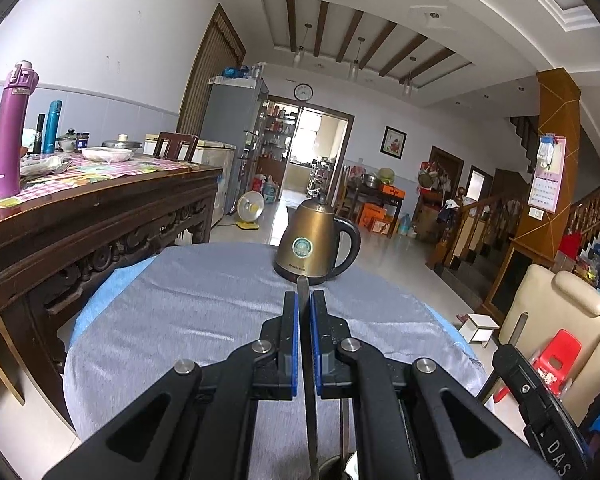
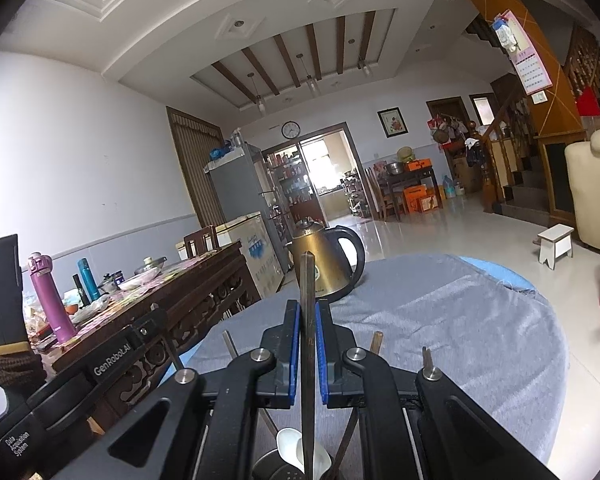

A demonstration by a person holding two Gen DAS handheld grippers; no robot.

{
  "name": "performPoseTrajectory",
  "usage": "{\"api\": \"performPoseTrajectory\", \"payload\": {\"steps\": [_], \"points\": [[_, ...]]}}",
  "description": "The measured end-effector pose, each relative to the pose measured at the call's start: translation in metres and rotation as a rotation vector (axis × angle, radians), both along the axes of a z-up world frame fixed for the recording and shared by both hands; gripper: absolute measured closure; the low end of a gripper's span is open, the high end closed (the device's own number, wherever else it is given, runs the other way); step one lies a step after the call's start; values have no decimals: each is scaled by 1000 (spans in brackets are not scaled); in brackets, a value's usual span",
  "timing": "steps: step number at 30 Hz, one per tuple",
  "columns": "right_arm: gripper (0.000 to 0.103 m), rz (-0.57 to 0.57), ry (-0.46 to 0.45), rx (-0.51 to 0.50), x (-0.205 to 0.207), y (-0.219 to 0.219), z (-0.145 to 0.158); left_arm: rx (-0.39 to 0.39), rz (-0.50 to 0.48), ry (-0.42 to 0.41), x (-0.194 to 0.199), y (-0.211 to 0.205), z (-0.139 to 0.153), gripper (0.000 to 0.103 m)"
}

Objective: Organize utensils
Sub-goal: 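Lower the chopsticks into the holder and open both tools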

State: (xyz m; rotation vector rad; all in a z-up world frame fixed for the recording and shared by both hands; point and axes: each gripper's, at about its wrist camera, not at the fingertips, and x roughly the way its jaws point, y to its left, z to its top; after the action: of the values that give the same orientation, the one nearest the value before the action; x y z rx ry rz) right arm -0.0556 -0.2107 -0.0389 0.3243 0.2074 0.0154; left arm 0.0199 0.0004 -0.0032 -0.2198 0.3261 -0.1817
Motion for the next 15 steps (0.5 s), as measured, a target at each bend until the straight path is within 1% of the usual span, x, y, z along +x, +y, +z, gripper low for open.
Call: {"api": "performPoseTrajectory", "payload": {"steps": [15], "points": [[94, 18, 38, 32, 4, -5, -3, -1, -8, 68, 8, 1, -9, 96]]}}
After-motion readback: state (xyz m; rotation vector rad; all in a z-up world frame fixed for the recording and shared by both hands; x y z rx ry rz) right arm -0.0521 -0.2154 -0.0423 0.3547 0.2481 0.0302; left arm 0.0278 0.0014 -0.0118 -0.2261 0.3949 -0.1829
